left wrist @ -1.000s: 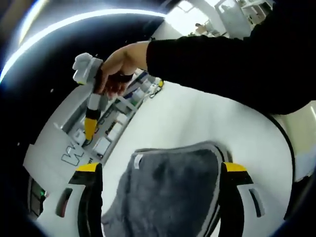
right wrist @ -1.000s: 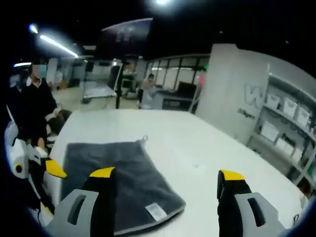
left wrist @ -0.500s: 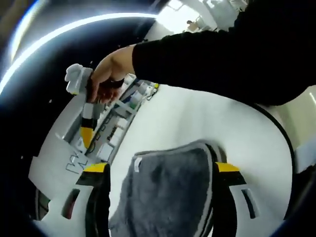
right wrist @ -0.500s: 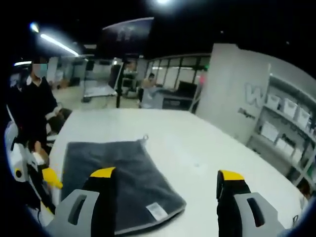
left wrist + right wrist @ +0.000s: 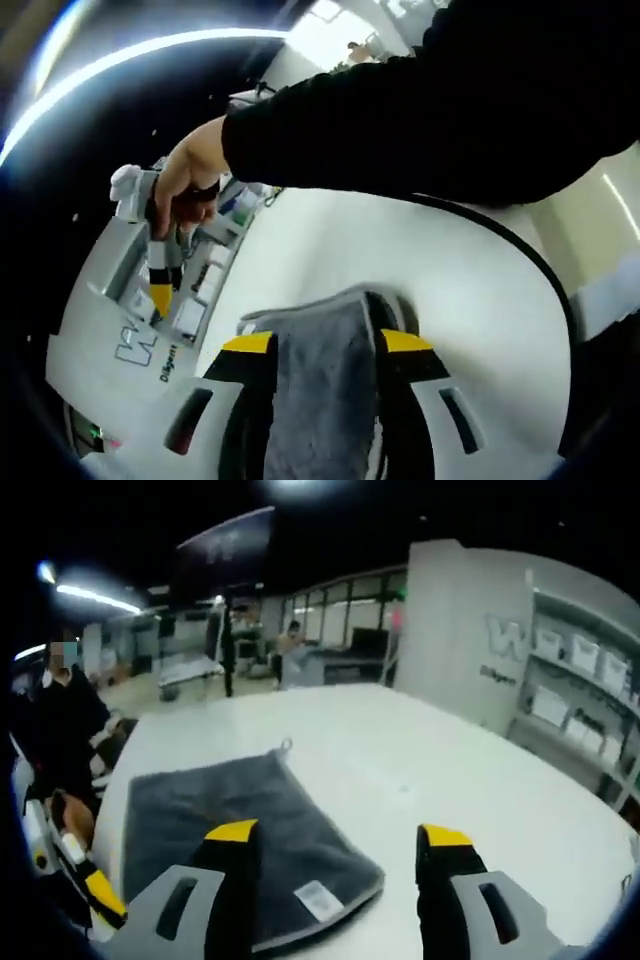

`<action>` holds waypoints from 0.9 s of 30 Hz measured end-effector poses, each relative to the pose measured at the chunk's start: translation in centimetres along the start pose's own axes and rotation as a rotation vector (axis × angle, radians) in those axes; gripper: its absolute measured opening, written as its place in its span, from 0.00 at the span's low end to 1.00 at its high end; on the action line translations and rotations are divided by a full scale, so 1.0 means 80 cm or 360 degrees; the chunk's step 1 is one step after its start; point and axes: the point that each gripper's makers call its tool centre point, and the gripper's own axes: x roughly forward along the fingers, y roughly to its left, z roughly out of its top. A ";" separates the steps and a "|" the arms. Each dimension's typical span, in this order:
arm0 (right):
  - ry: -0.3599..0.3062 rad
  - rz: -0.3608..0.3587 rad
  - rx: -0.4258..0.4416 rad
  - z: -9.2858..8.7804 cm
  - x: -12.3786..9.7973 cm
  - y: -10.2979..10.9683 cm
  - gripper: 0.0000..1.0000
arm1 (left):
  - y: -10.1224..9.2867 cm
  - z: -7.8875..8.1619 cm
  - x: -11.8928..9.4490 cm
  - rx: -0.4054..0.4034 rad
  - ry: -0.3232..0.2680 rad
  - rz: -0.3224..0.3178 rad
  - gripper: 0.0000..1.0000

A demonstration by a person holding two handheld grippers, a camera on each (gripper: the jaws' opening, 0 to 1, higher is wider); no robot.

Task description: Open the folded towel by lifting each exposed corner and separating the folded layers until the towel lies flat within the target outline without major curled edges

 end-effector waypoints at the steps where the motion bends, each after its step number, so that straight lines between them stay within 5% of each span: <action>1: 0.0038 -0.0007 0.0026 -0.008 0.003 -0.001 0.54 | -0.004 0.000 0.000 -0.0029 0.0001 -0.0031 0.34; 6: 0.0157 -0.0028 0.0077 -0.027 0.017 -0.004 0.30 | -0.017 0.001 0.002 -0.0062 -0.0006 -0.0116 0.23; 13: 0.0293 -0.0025 0.0265 -0.066 0.040 -0.015 0.33 | -0.018 0.001 0.002 -0.0071 -0.0011 -0.0123 0.21; 16: 0.0248 -0.0088 0.0329 -0.062 0.040 -0.027 0.24 | -0.019 0.001 0.002 -0.0081 -0.0011 -0.0131 0.20; 27: 0.0237 -0.0001 0.0360 -0.069 0.046 -0.013 0.28 | -0.027 0.000 0.007 -0.0080 -0.0006 -0.0172 0.17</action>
